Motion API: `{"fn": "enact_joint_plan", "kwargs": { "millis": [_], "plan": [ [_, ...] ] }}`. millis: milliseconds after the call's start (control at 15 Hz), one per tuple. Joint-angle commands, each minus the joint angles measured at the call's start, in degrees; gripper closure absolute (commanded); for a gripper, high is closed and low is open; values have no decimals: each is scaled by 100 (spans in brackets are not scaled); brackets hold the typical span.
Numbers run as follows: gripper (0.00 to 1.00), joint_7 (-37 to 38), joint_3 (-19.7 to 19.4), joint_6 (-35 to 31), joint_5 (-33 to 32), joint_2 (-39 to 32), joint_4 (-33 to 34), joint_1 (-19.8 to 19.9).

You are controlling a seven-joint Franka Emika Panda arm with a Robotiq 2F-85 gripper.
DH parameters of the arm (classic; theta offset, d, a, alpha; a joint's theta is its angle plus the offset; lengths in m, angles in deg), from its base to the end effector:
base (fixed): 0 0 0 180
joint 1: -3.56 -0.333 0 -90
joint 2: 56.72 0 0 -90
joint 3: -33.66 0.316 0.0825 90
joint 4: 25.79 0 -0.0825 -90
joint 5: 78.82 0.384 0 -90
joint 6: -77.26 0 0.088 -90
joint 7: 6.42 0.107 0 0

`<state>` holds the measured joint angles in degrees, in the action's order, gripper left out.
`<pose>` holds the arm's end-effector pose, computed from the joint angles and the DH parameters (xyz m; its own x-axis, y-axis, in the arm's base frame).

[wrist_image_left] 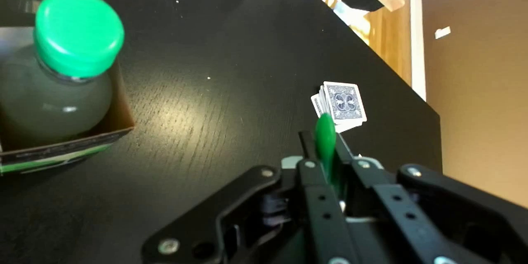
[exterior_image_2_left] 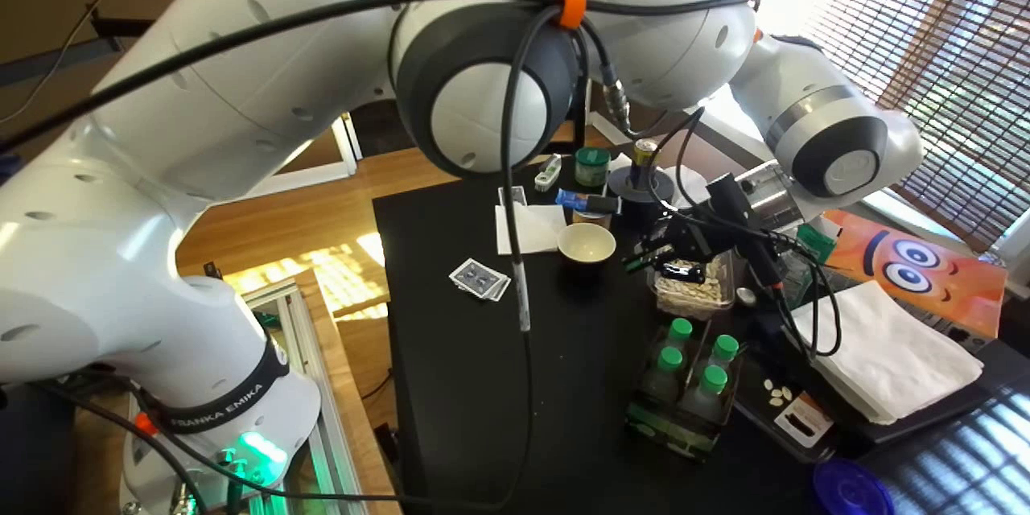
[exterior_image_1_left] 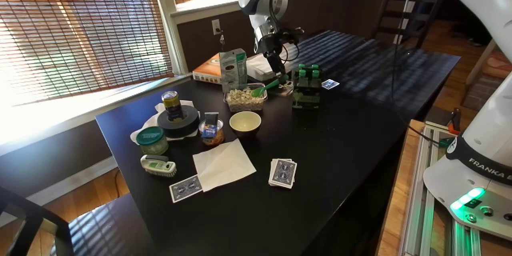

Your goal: Put a spoonful of the clear lunchbox's contents into the bowl

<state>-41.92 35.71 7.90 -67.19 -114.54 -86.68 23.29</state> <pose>0.6403 -0.1833 0.1863 0.7637 0.4197 -0.4905 0.0499 -0.7959 -0.6034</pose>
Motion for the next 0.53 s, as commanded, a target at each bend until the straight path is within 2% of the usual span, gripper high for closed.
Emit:
{"fn": "enact_joint_plan", "kwargs": {
  "millis": [0,467],
  "plan": [
    [97,1049,-129,200,142,-695,1066,-29],
    [97,2281,-166,-1727,115,-845,1233,-121]
  ]
}}
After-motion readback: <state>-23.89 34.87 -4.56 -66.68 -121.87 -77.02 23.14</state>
